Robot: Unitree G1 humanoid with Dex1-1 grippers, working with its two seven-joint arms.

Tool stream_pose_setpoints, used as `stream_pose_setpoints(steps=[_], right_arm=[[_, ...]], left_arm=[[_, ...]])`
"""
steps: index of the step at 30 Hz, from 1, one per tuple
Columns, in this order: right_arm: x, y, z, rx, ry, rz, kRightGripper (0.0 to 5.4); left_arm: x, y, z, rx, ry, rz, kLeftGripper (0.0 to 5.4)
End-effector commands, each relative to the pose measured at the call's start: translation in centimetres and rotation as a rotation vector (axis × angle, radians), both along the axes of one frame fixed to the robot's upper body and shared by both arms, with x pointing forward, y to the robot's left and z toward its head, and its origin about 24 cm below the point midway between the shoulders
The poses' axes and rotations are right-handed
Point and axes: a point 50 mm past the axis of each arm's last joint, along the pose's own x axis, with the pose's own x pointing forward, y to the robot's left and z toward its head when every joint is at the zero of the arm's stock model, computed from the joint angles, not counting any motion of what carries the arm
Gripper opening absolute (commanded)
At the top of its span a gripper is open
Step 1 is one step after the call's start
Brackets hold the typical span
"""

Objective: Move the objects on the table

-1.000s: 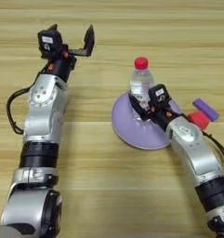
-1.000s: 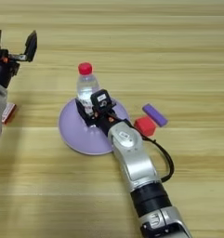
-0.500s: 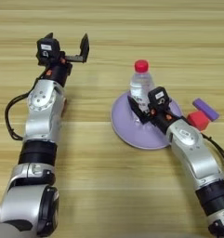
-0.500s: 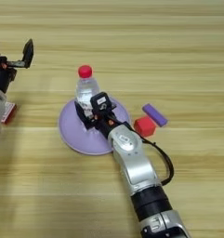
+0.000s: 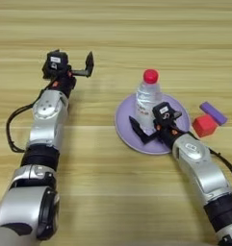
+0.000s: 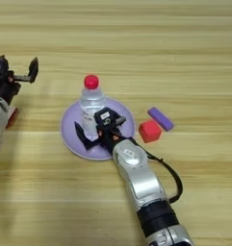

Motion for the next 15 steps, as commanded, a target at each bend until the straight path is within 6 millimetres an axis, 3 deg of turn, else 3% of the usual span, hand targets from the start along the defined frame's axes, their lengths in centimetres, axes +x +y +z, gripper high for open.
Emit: stream_pose_setpoints(steps=[1, 8, 15], right_arm=[[0.3, -0.1, 0.9, 0.008, -0.050, -0.008, 5.38], [0.4, -0.2, 2.1, 0.019, -0.133, -0.019, 5.38], [0.1, -0.5, 2.9, 0.034, -0.176, -0.028, 5.38]], left_arm=[[0.5, 0.2, -0.9, 0.046, 0.045, 0.011, 5.40], [0.5, 0.5, -2.7, 0.077, 0.121, 0.037, 5.40], [0.5, 0.5, -2.9, 0.081, 0.123, 0.036, 5.40]])
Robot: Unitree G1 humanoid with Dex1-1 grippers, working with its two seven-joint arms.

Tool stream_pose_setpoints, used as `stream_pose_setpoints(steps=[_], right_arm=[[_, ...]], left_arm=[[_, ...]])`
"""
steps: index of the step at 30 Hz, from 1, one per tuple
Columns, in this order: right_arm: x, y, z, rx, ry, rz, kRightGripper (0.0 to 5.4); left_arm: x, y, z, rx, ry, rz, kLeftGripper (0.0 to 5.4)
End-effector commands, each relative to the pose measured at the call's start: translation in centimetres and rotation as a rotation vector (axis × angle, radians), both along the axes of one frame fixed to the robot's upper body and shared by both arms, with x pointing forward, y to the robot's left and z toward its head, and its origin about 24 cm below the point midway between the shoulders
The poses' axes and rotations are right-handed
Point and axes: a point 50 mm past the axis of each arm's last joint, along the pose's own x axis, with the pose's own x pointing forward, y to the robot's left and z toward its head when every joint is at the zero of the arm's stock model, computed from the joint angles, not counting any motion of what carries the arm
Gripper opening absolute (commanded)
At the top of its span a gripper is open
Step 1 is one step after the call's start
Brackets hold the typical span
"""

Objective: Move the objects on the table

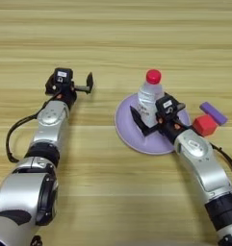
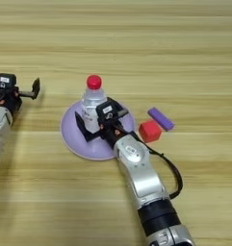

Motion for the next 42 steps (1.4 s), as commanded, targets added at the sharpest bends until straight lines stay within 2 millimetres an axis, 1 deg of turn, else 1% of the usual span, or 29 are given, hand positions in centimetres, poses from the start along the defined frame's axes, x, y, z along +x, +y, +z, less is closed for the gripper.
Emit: stream_pose_setpoints(steps=[1, 4, 15, 23, 31, 38, 42], right_arm=[[-0.1, -0.4, 0.9, 0.007, -0.044, -0.012, 5.38], [-0.1, -0.7, 1.6, 0.002, -0.095, -0.024, 5.38], [-0.2, -1.2, 4.1, 0.047, -0.196, -0.035, 5.38], [-0.1, -0.7, 3.5, 0.045, -0.158, -0.012, 5.38], [0.1, -0.1, 2.4, 0.124, -0.047, 0.047, 5.38], [0.2, 0.1, 2.1, 0.127, -0.025, 0.062, 5.38], [0.3, 0.2, 1.7, 0.122, -0.001, 0.071, 5.00]], left_arm=[[0.4, 0.3, 0.7, 0.012, -0.028, 0.003, 5.40], [0.3, 0.1, 0.7, 0.004, -0.035, 0.000, 5.40], [0.3, -0.1, 0.7, 0.005, -0.034, -0.004, 5.40], [0.3, -0.1, 0.7, 0.004, -0.035, -0.004, 5.40], [0.4, -0.1, 0.7, 0.001, -0.034, -0.003, 5.40], [0.4, -0.1, 0.6, 0.002, -0.030, -0.001, 5.40], [0.4, -0.1, 0.6, 0.000, -0.029, 0.000, 5.40]])
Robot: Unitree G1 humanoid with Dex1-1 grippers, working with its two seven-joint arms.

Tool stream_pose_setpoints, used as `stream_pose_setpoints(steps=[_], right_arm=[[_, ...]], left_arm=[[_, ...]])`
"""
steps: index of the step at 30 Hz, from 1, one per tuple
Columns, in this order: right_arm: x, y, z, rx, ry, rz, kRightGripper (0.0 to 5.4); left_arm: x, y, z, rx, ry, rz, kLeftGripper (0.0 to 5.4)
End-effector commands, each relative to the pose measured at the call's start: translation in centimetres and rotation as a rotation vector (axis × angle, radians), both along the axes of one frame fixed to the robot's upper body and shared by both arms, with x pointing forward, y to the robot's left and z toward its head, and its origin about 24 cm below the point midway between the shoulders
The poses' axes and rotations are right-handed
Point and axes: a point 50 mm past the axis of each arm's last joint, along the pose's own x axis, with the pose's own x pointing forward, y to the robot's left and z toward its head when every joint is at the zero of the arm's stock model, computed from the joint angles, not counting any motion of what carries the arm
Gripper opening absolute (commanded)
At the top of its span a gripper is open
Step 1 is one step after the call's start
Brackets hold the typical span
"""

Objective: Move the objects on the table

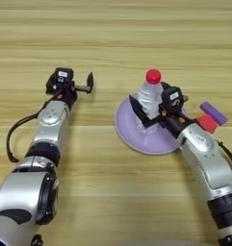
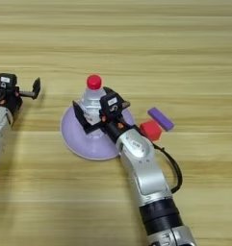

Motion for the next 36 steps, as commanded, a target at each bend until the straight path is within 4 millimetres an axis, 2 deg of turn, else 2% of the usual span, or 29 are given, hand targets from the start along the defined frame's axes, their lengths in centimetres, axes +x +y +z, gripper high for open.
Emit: stream_pose_setpoints(steps=[1, 7, 12, 19, 24, 28, 33, 36], right_arm=[[0.3, 0.3, -0.1, -0.003, 0.022, 0.017, 4.83], [0.2, 0.3, -0.2, -0.002, 0.036, 0.026, 3.97], [0.3, 0.1, -0.2, 0.006, 0.039, 0.014, 3.49], [1.1, -1.8, 2.1, 0.031, -0.113, -0.147, 3.21], [1.4, -4.1, 4.2, 0.085, -0.240, -0.308, 3.18], [1.8, -6.4, 4.8, 0.126, -0.263, -0.441, 3.17], [2.3, -9.7, 4.7, 0.063, -0.272, -0.648, 3.17], [2.7, -12.0, 3.8, 0.009, -0.231, -0.777, 3.17]], left_arm=[[0.4, -0.1, 0.6, 0.004, -0.018, -0.001, 5.40], [0.4, -0.1, 0.6, 0.005, -0.019, 0.000, 5.40], [0.4, -0.1, 0.6, 0.005, -0.019, 0.001, 5.40], [0.4, -0.1, 0.6, 0.005, -0.019, 0.003, 5.40], [0.4, -0.1, 0.6, 0.006, -0.020, 0.003, 5.40], [0.4, -0.1, 0.6, 0.006, -0.020, 0.003, 5.40], [0.4, -0.1, 0.6, 0.004, -0.020, 0.005, 5.40], [0.4, -0.2, 0.6, 0.002, -0.023, 0.005, 5.40]])
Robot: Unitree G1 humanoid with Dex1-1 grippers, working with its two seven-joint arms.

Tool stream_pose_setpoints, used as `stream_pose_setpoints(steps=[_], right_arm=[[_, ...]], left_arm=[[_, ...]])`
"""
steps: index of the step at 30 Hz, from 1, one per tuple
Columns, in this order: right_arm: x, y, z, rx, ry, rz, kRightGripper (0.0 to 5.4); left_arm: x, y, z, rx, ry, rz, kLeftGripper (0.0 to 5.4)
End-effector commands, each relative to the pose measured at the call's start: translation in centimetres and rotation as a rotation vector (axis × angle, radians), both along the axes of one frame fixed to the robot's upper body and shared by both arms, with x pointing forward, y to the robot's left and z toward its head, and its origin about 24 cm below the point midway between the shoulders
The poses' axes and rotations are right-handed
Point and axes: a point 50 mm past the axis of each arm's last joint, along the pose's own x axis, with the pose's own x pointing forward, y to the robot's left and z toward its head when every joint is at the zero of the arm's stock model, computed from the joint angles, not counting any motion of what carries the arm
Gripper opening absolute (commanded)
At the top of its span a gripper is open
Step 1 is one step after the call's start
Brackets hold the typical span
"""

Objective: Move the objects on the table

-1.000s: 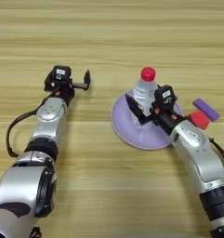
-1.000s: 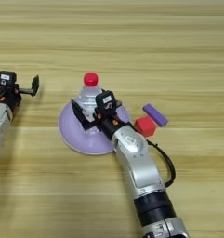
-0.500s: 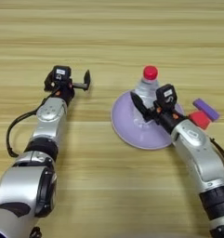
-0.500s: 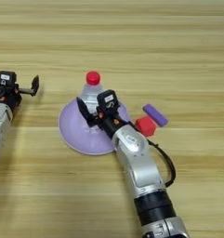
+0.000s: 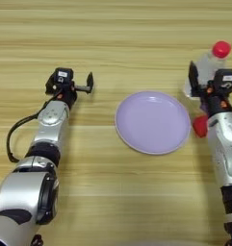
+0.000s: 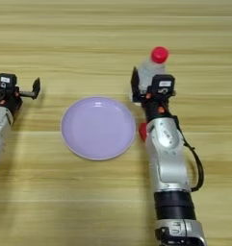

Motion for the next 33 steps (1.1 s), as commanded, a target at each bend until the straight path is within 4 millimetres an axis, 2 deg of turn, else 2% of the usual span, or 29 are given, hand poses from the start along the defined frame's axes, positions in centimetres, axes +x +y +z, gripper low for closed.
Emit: stream_pose_setpoints(steps=[1, 4, 6, 19, 33], right_arm=[[0.9, -3.1, 0.2, -0.042, 0.007, -0.180, 3.17], [1.1, -5.0, -1.2, -0.035, 0.082, -0.267, 3.15], [1.3, -5.5, -1.6, -0.031, 0.099, -0.284, 3.15], [1.6, -5.8, -2.1, -0.075, 0.122, -0.298, 3.15], [2.1, -5.6, -4.0, -0.109, 0.260, -0.265, 3.15]], left_arm=[[0.4, -0.2, 0.7, 0.001, -0.025, -0.002, 5.40], [0.4, -0.2, 0.8, -0.002, -0.028, -0.002, 5.40], [0.5, -0.3, 0.8, -0.003, -0.029, -0.003, 5.40], [0.5, -0.5, 0.8, -0.008, -0.034, -0.002, 5.40], [0.5, -0.4, 1.0, -0.013, -0.047, 0.005, 5.40]])
